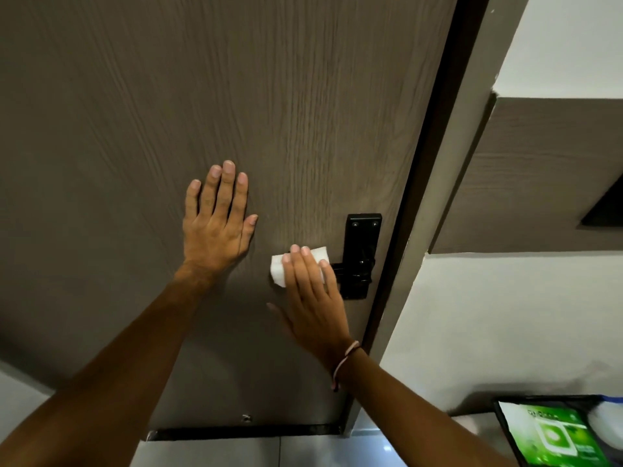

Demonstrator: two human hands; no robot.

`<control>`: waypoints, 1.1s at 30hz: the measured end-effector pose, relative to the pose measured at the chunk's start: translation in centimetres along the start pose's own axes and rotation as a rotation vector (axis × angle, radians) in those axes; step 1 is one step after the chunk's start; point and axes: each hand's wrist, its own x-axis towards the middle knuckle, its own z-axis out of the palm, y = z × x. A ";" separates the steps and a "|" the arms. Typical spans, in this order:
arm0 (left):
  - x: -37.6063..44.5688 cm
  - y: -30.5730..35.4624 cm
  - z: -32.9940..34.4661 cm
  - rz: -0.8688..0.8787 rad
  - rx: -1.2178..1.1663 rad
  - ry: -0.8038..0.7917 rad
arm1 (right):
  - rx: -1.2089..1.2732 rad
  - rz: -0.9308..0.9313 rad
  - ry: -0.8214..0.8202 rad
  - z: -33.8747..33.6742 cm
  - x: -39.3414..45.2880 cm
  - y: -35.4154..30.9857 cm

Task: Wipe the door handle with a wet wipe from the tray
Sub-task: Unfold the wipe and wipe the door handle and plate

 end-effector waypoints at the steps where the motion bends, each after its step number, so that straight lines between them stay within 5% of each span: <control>1: -0.1 0.0 0.1 -0.001 0.000 0.004 | 0.013 0.004 0.006 0.1 -0.1 -0.3; 8: -0.2 0.0 0.4 -0.007 0.000 -0.009 | -0.054 -0.082 -0.041 0.1 -3.4 3.3; 17: 0.0 0.4 0.1 -0.008 -0.003 0.015 | -0.065 0.033 -0.018 -1.7 -6.1 8.8; 33: -0.2 0.1 0.3 -0.001 0.026 0.025 | 0.004 -0.045 -0.065 -1.2 -1.2 -0.6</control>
